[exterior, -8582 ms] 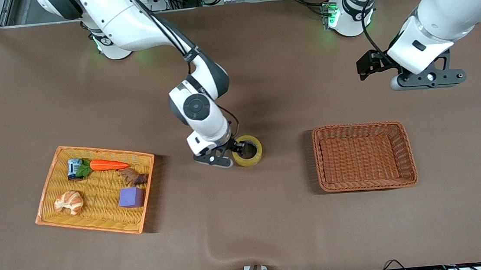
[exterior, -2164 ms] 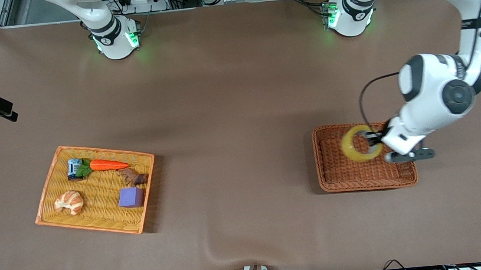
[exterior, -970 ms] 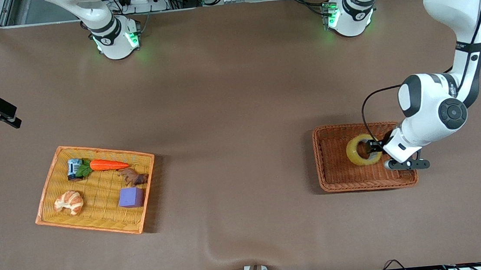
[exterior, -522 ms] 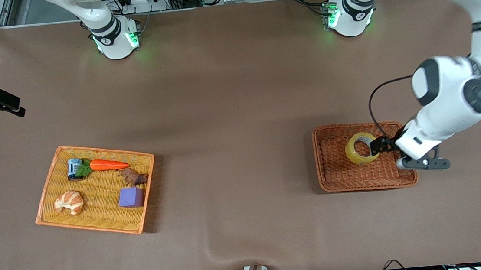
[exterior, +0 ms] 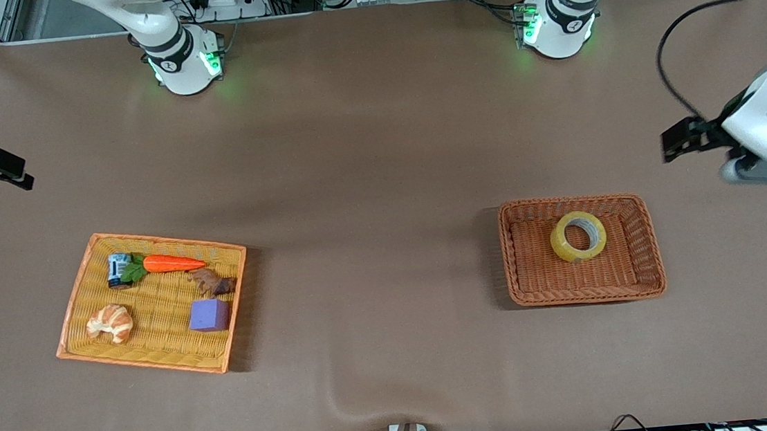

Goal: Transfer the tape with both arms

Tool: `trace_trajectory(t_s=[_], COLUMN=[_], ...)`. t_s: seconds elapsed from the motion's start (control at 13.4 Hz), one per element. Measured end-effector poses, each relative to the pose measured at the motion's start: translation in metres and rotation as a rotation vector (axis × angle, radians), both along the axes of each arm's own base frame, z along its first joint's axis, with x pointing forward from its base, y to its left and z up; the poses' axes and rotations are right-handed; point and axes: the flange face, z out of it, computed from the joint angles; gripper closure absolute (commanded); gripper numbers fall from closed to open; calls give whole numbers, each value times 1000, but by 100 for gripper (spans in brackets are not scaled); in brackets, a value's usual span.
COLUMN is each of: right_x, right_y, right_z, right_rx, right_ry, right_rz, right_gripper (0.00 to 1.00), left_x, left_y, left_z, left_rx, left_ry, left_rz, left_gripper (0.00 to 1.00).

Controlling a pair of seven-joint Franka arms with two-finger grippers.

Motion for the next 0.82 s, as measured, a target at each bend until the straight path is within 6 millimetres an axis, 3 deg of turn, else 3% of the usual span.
trace_trajectory(t_s=[0.15,0.37,0.82], right_x=[0,-2,-3], right_y=[-6,1,1], right_z=[0,-2,-3], right_rx=[0,1,2], right_ry=[0,19,28], right_rz=[-10,3,3], right_gripper=[0,0,0], left_x=[-8,-19,-45], left_y=[2,9,24], left_z=[18,36,47], left_rx=[7,-33,-83], left_ry=[-23,-42,-33], left_rz=[5,28,120], left_gripper=[0,0,0])
